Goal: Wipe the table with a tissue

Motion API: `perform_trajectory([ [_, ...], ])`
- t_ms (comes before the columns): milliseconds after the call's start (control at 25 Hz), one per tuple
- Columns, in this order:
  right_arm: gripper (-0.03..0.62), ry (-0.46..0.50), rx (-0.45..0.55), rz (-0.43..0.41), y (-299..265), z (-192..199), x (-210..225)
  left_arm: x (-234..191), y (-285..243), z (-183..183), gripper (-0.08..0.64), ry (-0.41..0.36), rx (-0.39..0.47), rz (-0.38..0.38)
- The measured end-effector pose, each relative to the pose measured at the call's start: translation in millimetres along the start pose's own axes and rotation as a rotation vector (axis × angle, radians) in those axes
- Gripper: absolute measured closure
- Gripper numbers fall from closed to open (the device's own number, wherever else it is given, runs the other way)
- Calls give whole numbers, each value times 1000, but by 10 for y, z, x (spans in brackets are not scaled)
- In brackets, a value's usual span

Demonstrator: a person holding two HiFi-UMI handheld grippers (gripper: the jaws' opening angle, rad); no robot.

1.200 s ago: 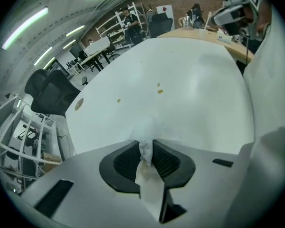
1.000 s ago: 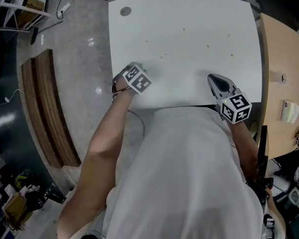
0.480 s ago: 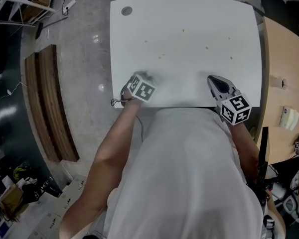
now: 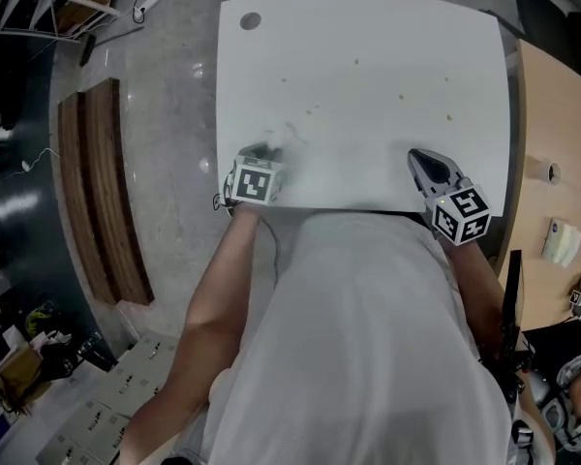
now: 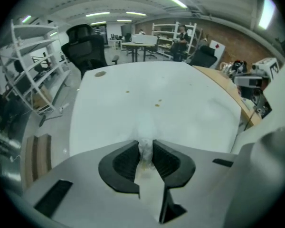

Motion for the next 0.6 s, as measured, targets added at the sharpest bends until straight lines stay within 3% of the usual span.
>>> perform_trajectory([
  [80, 574, -5, 3, 1, 15, 11, 30, -256, 43, -36, 492, 56, 31, -69],
  [240, 574, -19, -1, 2, 93, 67, 160, -508, -142, -188, 492, 68, 42, -168],
  [400, 574, -25, 4, 24, 163, 112, 194, -311, -336, -117, 492, 25, -37, -95],
  [600, 574, -49, 4, 55, 191, 163, 207, 216, -338, -59, 492, -78, -41, -15],
])
Point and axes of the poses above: the fingertips, and each gripper's own axes: y backward along the fingers, x to its right, z out of its underside, the point moved 9 cm from there along y, backward along the fingers, and after that the axes turned 9 degrees about y, right-handed, at the moved point
